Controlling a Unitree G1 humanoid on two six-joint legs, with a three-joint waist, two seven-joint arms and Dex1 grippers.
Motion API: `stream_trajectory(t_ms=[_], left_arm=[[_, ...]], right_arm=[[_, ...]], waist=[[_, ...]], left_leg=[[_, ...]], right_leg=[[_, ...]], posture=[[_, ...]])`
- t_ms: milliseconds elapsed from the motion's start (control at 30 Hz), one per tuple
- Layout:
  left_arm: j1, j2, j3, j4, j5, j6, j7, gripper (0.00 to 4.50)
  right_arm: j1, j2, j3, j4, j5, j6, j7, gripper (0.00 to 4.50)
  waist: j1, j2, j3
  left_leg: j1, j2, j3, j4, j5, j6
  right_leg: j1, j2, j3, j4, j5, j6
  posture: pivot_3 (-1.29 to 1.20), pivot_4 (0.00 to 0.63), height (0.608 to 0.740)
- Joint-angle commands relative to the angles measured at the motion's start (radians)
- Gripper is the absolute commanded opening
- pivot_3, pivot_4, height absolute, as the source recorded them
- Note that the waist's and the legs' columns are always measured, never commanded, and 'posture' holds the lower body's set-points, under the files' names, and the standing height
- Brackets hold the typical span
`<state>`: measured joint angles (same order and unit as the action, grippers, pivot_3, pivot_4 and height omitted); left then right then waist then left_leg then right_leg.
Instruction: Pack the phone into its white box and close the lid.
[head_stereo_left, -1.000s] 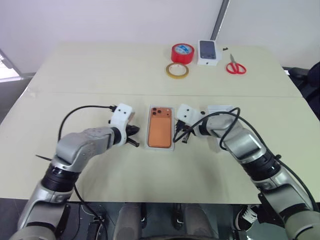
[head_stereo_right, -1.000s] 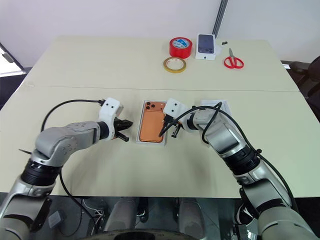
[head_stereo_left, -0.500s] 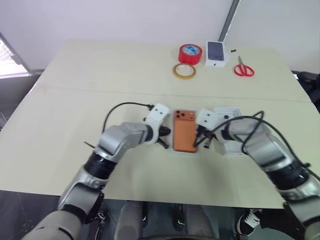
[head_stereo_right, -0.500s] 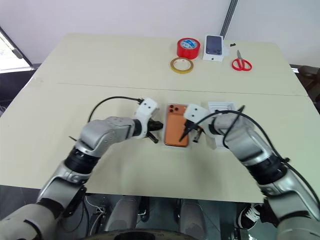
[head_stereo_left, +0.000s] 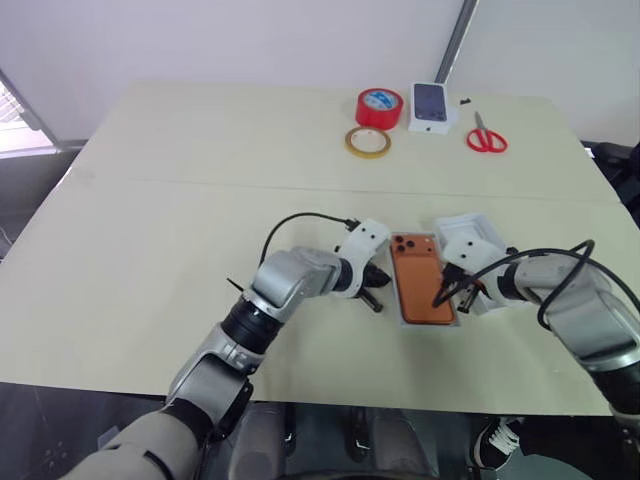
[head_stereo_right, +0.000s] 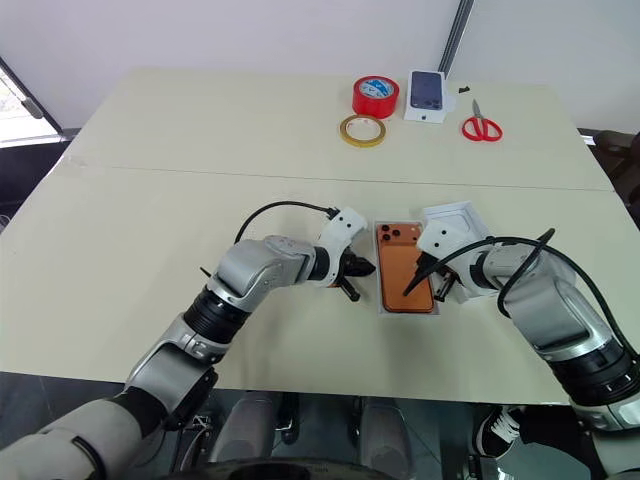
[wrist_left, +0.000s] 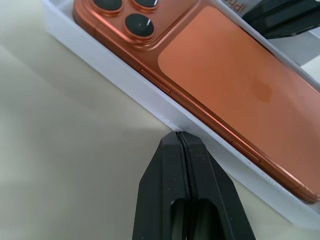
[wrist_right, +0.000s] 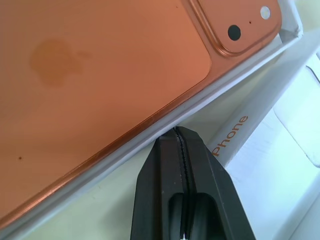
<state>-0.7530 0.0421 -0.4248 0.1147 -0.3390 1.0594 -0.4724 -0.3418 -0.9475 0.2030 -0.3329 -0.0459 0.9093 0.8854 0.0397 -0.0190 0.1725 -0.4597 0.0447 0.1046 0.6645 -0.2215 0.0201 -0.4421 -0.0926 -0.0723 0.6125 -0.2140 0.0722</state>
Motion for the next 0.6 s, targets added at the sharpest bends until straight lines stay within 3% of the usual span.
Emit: stream_trajectory(t_ms=[33, 233, 333, 433, 600], left_arm=[[-0.012, -0.04, -0.045, -0.034, -0.018, -0.004, -0.059, 0.03], [0.006, 0.05, 0.054, -0.089, -0.015, 0.002, -0.075, 0.03], [0.044, 0.134, 0.101, -0.155, -0.013, -0.046, -0.101, 0.03], [0.117, 0.244, 0.109, -0.249, -0.004, -0.14, -0.165, 0.0], [0.26, 0.379, 0.137, -0.414, -0.048, -0.312, -0.319, 0.0]], right_arm=[[-0.003, -0.012, -0.027, -0.047, 0.037, -0.039, 0.026, 0.0], [0.032, -0.101, -0.157, -0.068, 0.123, -0.055, 0.114, 0.0], [0.02, -0.111, -0.235, -0.06, 0.199, 0.03, 0.136, 0.0], [-0.019, -0.093, -0.267, -0.045, 0.258, 0.158, 0.116, 0.91], [-0.107, -0.016, -0.25, 0.017, 0.277, 0.333, -0.007, 3.41]], waist=[[0.0, 0.0, 0.0], [-0.002, 0.001, 0.0], [-0.009, 0.001, 0.0], [-0.014, 0.002, 0.0], [-0.027, 0.002, 0.0]], left_leg=[[0.0, 0.0, 0.0, 0.0, 0.0, 0.0], [0.0, 0.0, 0.0, 0.0, 0.0, 0.0], [0.0, 0.002, 0.0, 0.0, 0.0, 0.0], [0.001, 0.003, 0.0, 0.0, 0.0, 0.0], [0.001, 0.003, 0.0, 0.0, 0.0, -0.001]], right_leg=[[0.0, 0.0, 0.0, 0.0, 0.0, 0.0], [-0.001, 0.0, 0.0, 0.0, 0.0, 0.0], [-0.001, 0.002, 0.0, 0.001, 0.0, 0.0], [-0.001, 0.004, 0.0, 0.002, 0.0, 0.0], [-0.001, 0.002, 0.0, 0.002, 0.0, 0.0]], posture=[[0.0, 0.15, 0.74], [0.0, 0.15, 0.74], [0.0, 0.15, 0.74], [0.0, 0.15, 0.74], [0.0, 0.15, 0.74]])
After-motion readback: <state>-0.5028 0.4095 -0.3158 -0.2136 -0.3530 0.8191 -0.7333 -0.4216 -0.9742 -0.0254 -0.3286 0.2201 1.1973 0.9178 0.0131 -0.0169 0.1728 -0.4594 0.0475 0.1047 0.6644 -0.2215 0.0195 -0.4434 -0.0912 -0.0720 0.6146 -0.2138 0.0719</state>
